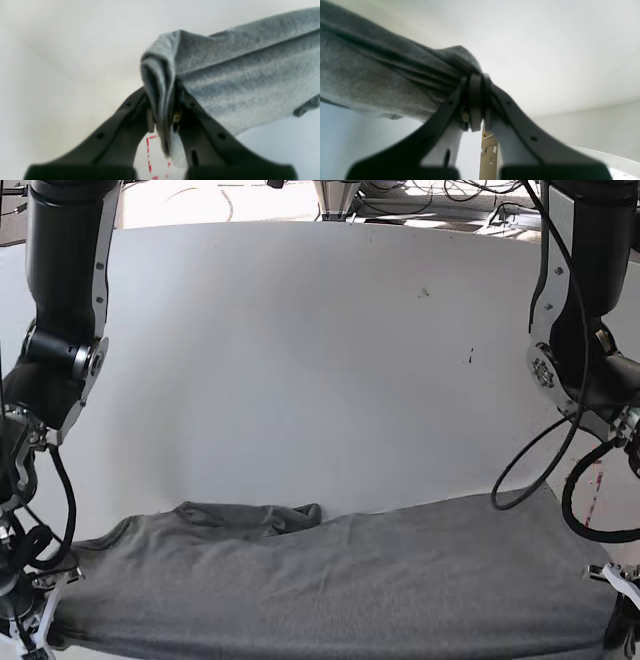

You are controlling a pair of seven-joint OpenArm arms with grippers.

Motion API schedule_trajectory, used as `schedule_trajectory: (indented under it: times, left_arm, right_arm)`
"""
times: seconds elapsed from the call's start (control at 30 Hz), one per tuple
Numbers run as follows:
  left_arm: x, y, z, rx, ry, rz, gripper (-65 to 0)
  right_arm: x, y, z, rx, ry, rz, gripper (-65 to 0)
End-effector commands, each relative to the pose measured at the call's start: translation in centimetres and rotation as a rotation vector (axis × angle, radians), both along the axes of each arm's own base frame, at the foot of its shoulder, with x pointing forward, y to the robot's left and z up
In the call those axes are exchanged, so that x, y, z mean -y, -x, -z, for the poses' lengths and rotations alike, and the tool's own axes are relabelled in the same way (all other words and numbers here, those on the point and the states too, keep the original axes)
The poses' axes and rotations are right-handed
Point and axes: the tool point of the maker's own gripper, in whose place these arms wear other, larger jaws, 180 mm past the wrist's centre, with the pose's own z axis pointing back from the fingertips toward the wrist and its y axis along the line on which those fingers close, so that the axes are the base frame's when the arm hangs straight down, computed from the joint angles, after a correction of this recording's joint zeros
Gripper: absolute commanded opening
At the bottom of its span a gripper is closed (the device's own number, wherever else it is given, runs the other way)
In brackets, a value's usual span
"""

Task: Fold the T-shirt properly
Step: 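Hold the shirt up with both grippers, letting it hang, then lower the shirt onto the table with both grippers, folding it over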

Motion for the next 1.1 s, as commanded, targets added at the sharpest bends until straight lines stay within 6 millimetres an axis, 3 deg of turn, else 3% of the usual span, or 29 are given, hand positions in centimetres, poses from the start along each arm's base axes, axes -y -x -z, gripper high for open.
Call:
schedule_trajectory:
  times: [0.0,0.23,0.3,0.43,0.57,0.83,1.07]
  left_arm:
    - [-1.1,1.3,1.0,-0.008,-0.047,-0.044,-65.0]
    - [-3.1,4.5,10.1,-0.198,0.003,-0.042,-65.0]
    - [-4.1,6.3,13.4,-0.271,0.029,-0.051,-65.0]
    - [-4.5,9.0,17.8,-0.379,0.062,-0.042,-65.0]
    - [-6.1,12.6,21.6,-0.5,0.066,-0.077,-65.0]
    - [-7.1,19.3,27.5,-0.694,0.113,-0.106,-65.0]
    - [-7.8,24.1,30.4,-0.823,0.132,-0.138,-65.0]
  right_arm:
    - [2.4,2.4,1.1,-0.005,0.044,0.099,-65.0]
    - [1.7,6.5,9.6,-0.138,0.018,0.106,-65.0]
    - [1.9,8.3,12.3,-0.187,-0.001,0.123,-65.0]
    - [1.9,11.0,16.6,-0.274,-0.044,0.147,-65.0]
    - [2.0,13.8,20.6,-0.367,-0.087,0.175,-65.0]
    - [1.1,18.4,26.2,-0.52,-0.137,0.197,-65.0]
    - [0.0,21.4,29.5,-0.579,-0.184,0.184,-65.0]
